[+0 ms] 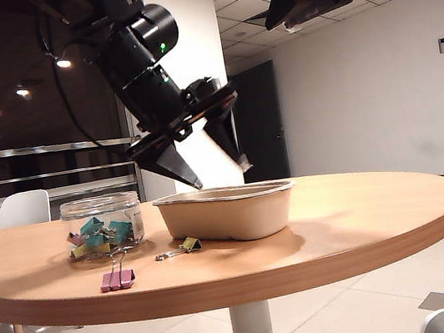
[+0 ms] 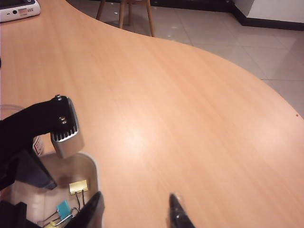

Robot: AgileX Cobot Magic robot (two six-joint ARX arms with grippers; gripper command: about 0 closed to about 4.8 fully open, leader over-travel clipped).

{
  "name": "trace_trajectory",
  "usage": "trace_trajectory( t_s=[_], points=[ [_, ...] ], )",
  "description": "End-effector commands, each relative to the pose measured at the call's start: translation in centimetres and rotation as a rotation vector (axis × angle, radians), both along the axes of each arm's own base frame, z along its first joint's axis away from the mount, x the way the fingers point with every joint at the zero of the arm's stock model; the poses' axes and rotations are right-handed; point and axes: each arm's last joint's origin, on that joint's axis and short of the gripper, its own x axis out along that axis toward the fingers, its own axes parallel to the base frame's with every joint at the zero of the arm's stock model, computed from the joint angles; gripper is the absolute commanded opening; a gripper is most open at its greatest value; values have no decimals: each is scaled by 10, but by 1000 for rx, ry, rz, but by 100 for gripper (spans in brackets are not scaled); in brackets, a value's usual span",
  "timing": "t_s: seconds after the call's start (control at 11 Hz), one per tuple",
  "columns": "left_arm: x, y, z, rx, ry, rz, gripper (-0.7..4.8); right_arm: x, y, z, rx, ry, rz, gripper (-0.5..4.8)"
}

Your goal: Pick up the box filled with clips, pour some clips from it into the rectangular paper box, and then put the clip box back on the table.

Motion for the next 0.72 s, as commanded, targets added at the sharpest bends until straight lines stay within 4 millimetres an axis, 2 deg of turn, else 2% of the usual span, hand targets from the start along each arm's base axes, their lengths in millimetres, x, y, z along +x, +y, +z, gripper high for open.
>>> trace_trajectory(
  t_s=[0.09, 0.27, 0.45, 0.63, 0.72],
  points=[
    [-21, 12, 46, 39, 15, -20, 373, 1, -5, 4, 7, -18, -14, 180],
    [-38, 23, 72, 91, -38, -37, 373, 1, -6, 4, 8, -18, -17, 180],
    [-47, 28, 73, 118, 28, -68, 373, 2, -7, 4, 8, -18, -22, 180],
    [-49, 29, 61, 145, 71, -78, 372, 2, -7, 5, 8, -19, -22, 180],
    [-53, 31, 31, 166, 122, -104, 373, 2, -7, 5, 8, -19, -22, 180]
  ],
)
